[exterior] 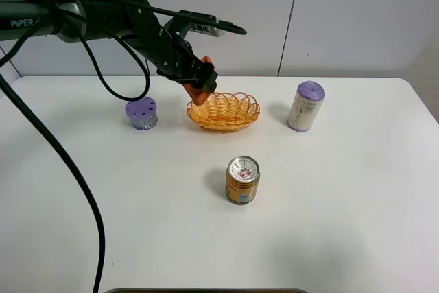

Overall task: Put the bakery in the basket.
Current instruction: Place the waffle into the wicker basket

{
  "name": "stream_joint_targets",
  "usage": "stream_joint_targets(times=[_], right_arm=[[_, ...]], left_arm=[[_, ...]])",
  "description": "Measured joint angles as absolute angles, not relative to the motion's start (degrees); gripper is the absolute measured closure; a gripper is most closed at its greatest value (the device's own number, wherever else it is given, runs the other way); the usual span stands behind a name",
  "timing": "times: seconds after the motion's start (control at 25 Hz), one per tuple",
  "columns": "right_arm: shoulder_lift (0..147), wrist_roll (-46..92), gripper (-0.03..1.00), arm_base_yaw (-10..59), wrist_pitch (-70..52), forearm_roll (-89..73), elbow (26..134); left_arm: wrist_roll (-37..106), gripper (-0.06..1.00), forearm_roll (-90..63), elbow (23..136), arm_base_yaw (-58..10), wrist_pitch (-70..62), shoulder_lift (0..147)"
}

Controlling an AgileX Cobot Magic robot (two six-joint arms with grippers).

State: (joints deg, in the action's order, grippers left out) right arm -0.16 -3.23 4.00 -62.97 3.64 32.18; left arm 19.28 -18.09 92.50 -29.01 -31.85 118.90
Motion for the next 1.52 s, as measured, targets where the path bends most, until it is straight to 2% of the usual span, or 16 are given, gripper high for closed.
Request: stream_joint_targets(times=[0.24,0.56,0.92,1.0,1.2,1.52], right_arm=[[-0.2,-3.2,0.05,4.0,-63.0,3.6,32.2],[-0.2,-3.2,0.05,4.0,-63.0,3.6,32.2],[-0.2,-3.2,0.05,4.0,-63.0,3.6,32.2],[-0.2,-3.2,0.05,4.0,-63.0,3.6,32.2],[-0.2,-3.2,0.05,4.0,-63.0,3.6,32.2],[-0.2,-3.2,0.05,4.0,-63.0,3.6,32.2]], left_arm=[[19.3,0.24,-20.5,96.6,-30.5,-29.5,124.0],[19.3,0.24,-22.8,96.8,-32.3,-22.7,127.8],[19.5,0.23,-23.4,96.8,-32.3,-21.1,129.3],[19.6,0.19,-23.4,96.8,-32.3,-20.9,129.3],[19.5,0.00,-24.2,96.8,-32.3,-23.0,129.3],[19.4,-0.04,-25.0,96.8,-32.3,-27.9,129.0]])
